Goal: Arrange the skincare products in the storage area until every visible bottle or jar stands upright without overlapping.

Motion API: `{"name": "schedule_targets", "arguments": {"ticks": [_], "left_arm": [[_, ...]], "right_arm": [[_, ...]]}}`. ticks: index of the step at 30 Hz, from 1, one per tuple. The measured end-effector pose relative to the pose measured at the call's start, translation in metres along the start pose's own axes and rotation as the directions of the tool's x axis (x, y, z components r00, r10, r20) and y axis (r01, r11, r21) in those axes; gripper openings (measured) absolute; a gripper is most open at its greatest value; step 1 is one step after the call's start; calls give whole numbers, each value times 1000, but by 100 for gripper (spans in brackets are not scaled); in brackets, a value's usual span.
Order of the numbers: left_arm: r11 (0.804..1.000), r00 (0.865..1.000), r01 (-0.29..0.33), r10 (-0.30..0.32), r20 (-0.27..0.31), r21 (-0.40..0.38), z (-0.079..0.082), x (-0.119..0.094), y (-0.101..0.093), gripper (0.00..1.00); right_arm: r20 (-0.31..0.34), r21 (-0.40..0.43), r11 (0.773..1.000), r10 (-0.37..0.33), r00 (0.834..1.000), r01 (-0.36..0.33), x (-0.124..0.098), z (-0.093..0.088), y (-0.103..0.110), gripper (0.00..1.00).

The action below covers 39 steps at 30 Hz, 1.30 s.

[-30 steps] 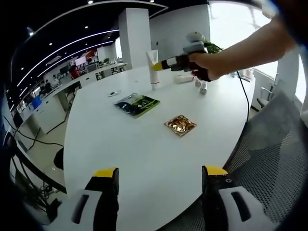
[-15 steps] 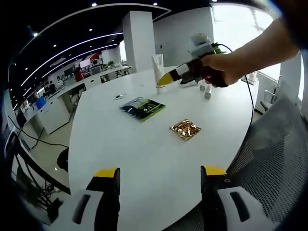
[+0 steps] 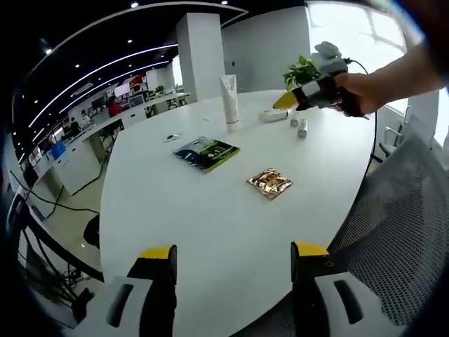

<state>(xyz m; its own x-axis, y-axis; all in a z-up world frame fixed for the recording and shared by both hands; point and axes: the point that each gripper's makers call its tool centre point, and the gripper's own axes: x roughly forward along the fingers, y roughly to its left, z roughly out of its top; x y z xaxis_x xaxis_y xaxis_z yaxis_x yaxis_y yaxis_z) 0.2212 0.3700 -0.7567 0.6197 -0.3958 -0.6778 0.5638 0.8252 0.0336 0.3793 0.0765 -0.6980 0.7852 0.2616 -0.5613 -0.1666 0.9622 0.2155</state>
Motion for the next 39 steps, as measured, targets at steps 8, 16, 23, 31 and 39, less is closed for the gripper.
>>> {"name": "schedule_targets", "arguments": {"ticks": [8,16,23,31,39], "left_arm": [[1000,998,28,-28,-54,-3,-7,1,-4,68],[1000,996,-15,14,-88,-8,-13,-1,5,68],[1000,994,-3,4,-109,12,-16,-1,2,68],[1000,993,-14,13,-114,-3,-18,-1,5,68],[1000,993,-14,11,-120,-24,-19,-1,6,68]], "right_arm": [[-3,-79,996,34,999,-34,3,21,-56,87],[-21,-205,975,88,996,-91,22,47,-110,82],[-83,-304,945,100,992,-120,46,64,-146,82],[-243,-416,888,99,965,-196,78,69,-179,83],[-491,-539,758,72,868,-368,103,48,-195,74]]}}
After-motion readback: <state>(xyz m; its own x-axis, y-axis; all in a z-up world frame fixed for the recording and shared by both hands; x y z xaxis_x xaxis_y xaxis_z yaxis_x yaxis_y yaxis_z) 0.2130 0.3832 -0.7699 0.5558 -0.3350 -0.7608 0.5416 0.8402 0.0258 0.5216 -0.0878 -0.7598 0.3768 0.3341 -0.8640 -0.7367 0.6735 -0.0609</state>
